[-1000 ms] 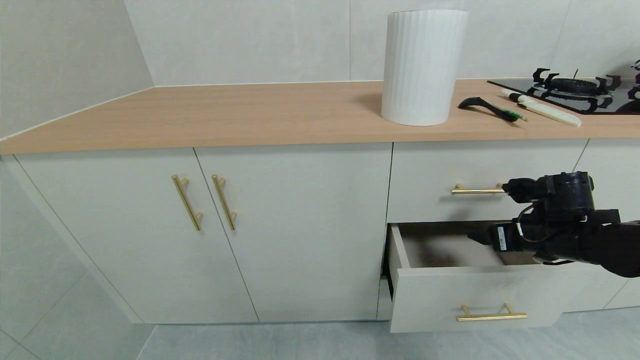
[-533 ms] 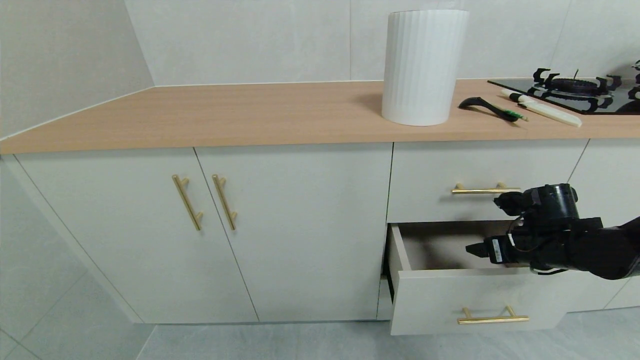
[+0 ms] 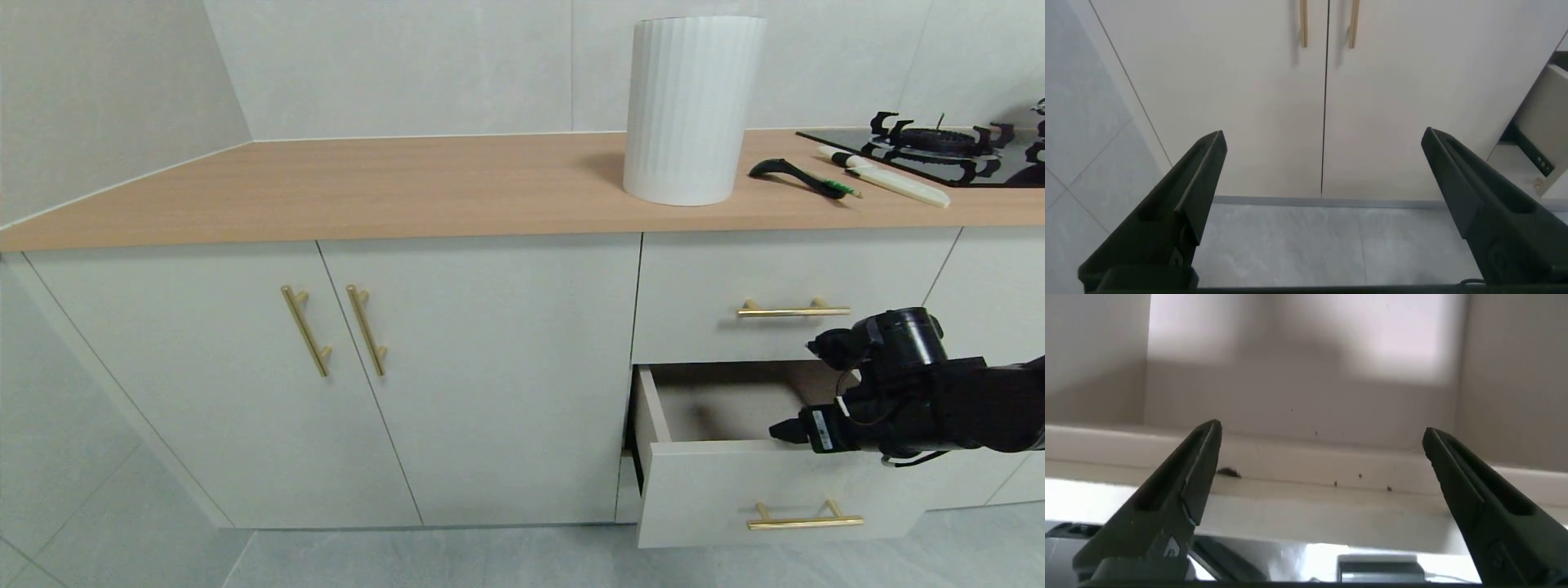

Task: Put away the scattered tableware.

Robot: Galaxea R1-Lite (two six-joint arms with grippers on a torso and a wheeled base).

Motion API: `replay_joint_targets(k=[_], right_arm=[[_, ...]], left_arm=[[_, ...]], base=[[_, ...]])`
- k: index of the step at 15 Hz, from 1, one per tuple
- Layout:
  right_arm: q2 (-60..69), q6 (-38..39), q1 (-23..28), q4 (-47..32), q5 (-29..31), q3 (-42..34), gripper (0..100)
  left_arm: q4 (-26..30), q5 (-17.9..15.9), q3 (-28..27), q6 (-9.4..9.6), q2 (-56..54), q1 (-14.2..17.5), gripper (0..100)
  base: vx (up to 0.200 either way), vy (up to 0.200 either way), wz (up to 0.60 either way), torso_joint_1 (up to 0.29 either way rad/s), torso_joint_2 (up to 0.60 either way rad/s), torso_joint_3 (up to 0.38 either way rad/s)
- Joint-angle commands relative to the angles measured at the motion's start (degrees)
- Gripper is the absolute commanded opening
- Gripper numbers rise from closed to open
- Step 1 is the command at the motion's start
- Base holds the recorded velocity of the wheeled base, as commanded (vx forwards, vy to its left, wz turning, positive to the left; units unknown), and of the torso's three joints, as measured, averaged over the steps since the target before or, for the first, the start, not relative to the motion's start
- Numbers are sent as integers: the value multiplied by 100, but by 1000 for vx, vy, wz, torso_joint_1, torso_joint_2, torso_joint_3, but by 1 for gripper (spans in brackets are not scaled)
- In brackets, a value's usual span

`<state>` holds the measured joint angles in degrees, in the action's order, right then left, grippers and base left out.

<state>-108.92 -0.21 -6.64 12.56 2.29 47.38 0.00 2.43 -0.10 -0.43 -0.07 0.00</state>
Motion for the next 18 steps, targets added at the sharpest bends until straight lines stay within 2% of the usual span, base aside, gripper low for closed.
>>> replay_joint_targets(k=[1, 5, 10, 14, 18], right_arm=[[187, -6, -4, -210, -1, -19, 100], [319, -23, 5, -807, -1, 25, 100], [873, -32, -4, -2284, -1, 96, 100], [1022, -357, 5, -3453, -1, 60, 100], [996, -559, -4, -4024, 17, 78, 100]], left_arm=[[0, 4, 1, -1, 7, 0, 100], [0, 4, 1, -1, 7, 0, 100], [0, 4, 1, -1, 7, 0, 100], [0, 4, 1, -1, 7, 0, 100], [0, 4, 1, -1, 7, 0, 100]], base=[[0, 0, 0, 0, 0, 0], [0, 0, 0, 0, 0, 0], [0, 0, 0, 0, 0, 0], [0, 0, 0, 0, 0, 0], [0, 0, 0, 0, 0, 0]])
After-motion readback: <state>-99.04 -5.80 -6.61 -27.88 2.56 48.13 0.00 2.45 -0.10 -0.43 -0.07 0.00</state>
